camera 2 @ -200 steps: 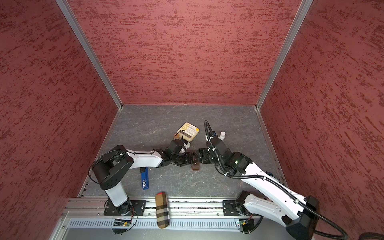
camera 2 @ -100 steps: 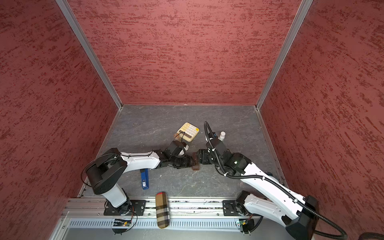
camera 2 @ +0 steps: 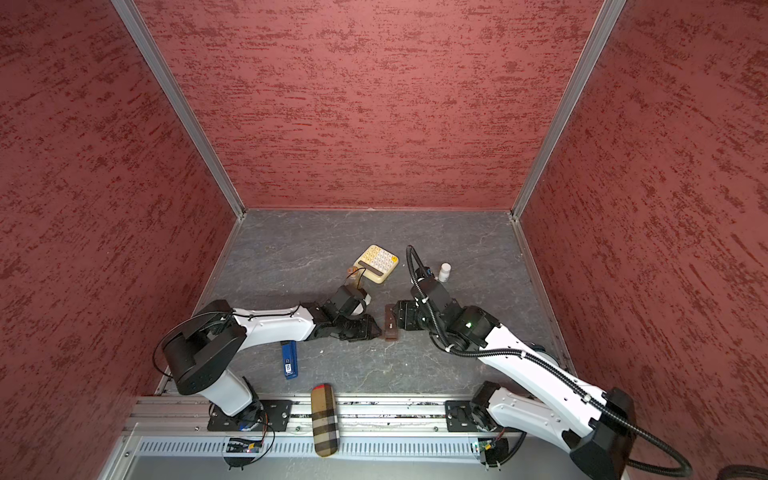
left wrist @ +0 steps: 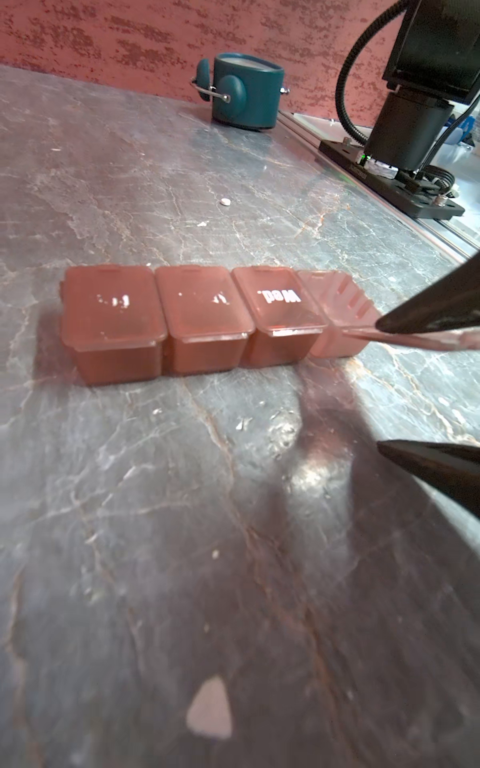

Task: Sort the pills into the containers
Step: 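Lower the brown pill strip onto the table with the left gripper and release, then move the right gripper over the clear capsule bottle while the left gripper withdraws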

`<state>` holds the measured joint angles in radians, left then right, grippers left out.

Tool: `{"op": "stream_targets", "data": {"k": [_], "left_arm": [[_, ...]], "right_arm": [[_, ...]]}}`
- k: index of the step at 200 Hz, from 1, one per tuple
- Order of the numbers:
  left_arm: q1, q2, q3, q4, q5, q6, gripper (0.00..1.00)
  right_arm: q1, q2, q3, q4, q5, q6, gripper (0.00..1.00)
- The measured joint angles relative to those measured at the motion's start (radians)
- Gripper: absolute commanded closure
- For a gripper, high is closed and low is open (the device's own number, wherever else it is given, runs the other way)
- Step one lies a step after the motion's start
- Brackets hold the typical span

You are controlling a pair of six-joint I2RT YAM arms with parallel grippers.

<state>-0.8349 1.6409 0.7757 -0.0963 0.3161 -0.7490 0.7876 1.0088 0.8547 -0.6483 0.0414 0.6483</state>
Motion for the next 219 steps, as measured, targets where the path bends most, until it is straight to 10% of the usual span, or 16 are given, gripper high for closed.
{"op": "stream_targets", "data": {"k": [60,126,219], "left_arm": [[0.005,-0.002,0.000,-0.001,-0.004,-0.001,0.65],[0.005,-0.008,0.000,0.000,0.000,0.005,0.36],[0.041,-0.177,0.000,0.000,0.001,0.053,0.26]], "right_arm": [[-0.011,0.029,-0.024,0.005,0.000,-0.005,0.27],[-0.031,0.053,-0.027,0.007,0.000,-0.015,0.27],[-0.082,0.130,0.048,0.004,-0.005,-0.055,0.27]]}}
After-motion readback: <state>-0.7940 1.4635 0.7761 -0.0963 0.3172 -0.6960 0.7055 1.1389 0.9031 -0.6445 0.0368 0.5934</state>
